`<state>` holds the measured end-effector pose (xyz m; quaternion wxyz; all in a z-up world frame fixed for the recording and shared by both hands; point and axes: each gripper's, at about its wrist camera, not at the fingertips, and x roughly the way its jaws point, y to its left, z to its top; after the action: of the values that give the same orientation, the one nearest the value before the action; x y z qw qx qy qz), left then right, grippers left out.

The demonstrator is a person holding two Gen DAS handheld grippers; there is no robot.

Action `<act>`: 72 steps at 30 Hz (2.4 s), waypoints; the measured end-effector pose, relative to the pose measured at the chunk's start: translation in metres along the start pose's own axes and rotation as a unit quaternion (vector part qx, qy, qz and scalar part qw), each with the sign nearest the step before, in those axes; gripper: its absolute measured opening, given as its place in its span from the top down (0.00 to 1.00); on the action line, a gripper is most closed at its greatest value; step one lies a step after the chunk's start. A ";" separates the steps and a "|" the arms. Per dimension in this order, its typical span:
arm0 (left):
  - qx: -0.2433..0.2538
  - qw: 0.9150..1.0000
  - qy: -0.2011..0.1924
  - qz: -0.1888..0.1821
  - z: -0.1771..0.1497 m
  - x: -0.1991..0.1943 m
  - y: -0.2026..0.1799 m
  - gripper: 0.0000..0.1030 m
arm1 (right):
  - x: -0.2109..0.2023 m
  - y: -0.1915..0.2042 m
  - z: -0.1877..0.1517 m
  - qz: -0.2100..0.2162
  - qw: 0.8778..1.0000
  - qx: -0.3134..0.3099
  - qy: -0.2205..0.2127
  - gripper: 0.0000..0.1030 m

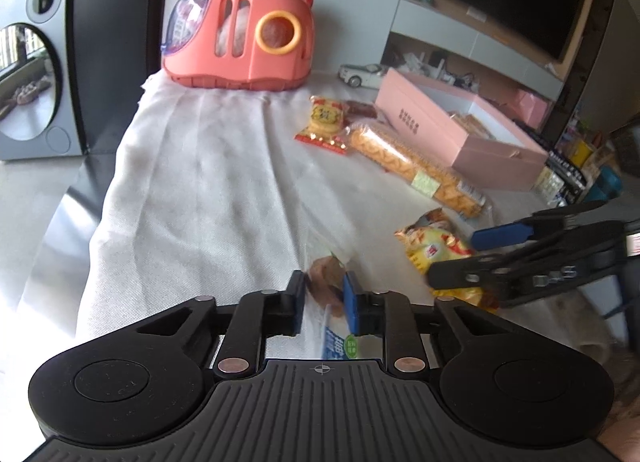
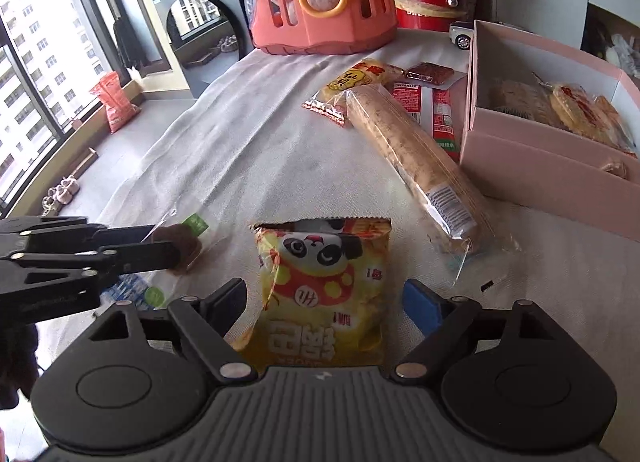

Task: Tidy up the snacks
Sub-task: 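Lift the cookie packet and panda chip bag with both tools, then carry both snacks over the pink box and open both tools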

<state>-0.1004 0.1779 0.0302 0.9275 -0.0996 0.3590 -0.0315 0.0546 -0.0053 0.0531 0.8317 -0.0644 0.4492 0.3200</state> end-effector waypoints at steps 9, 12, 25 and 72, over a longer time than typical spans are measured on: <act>0.048 0.998 0.019 0.026 0.000 0.015 -0.017 0.60 | 0.013 0.020 -0.008 -0.061 0.995 -0.072 -0.016 0.08; 0.086 0.995 0.020 0.038 -0.001 0.023 -0.027 0.63 | 0.012 0.014 -0.009 -0.060 0.996 -0.059 -0.019 0.04; 0.098 0.995 -0.014 0.021 -0.009 0.023 -0.018 0.62 | 0.004 0.007 -0.023 -0.052 0.996 -0.060 -0.036 0.00; -0.006 0.987 0.008 -0.163 0.195 0.174 -0.135 0.66 | -0.145 -0.155 0.107 -0.213 0.944 -0.010 -0.251 0.39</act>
<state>0.1613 0.0551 0.0841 0.9063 -0.1621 0.3460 -0.1808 0.1646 -0.1539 0.2018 0.9656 -0.0840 0.1982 0.1460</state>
